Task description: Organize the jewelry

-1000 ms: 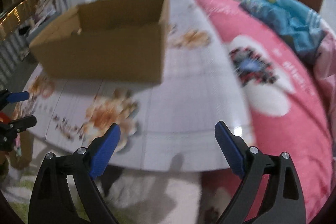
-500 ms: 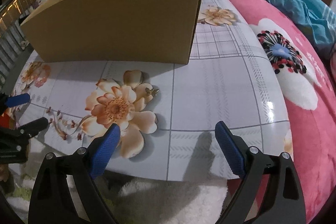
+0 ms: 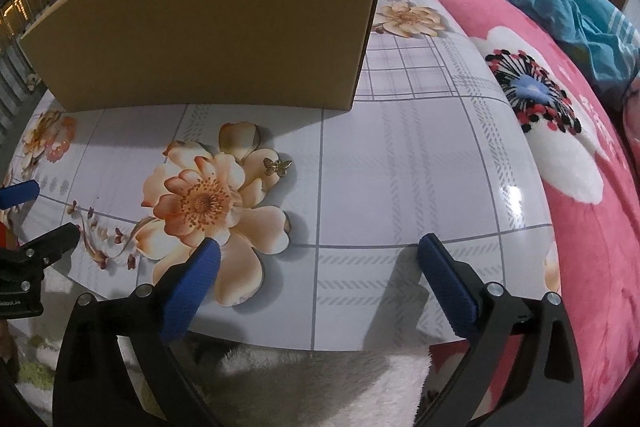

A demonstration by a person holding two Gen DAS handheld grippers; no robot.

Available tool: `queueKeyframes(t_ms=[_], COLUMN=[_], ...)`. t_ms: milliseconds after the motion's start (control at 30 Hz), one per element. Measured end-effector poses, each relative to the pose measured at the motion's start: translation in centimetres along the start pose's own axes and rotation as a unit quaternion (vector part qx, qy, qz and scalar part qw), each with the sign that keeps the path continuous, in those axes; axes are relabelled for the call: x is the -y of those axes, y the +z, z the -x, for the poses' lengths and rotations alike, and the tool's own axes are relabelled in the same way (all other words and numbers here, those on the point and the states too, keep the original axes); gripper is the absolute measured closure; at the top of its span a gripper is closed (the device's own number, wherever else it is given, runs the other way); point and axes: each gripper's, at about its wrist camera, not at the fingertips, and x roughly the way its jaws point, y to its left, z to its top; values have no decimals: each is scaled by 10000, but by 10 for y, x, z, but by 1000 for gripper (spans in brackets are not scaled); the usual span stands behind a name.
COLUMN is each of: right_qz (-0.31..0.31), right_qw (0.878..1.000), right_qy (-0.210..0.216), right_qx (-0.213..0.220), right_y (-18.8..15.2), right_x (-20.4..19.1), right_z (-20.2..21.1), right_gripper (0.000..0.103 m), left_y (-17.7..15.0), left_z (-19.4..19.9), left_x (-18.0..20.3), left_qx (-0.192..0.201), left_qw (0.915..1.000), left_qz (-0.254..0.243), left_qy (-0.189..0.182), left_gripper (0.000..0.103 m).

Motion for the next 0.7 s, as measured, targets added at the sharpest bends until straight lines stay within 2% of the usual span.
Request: queueKeyframes(t_ms=[700], right_qz=[-74], right_qw=[9999], right_qy=[96], right_qx=[29], right_y=[1], right_x=[5], right_z=[-5], right_gripper=[7], left_y=[0], left_z=[0], left_x=[-1], left_qx=[-6], left_qw=[10000], left_qz=[9], left_qy=[1], left_gripper=[8])
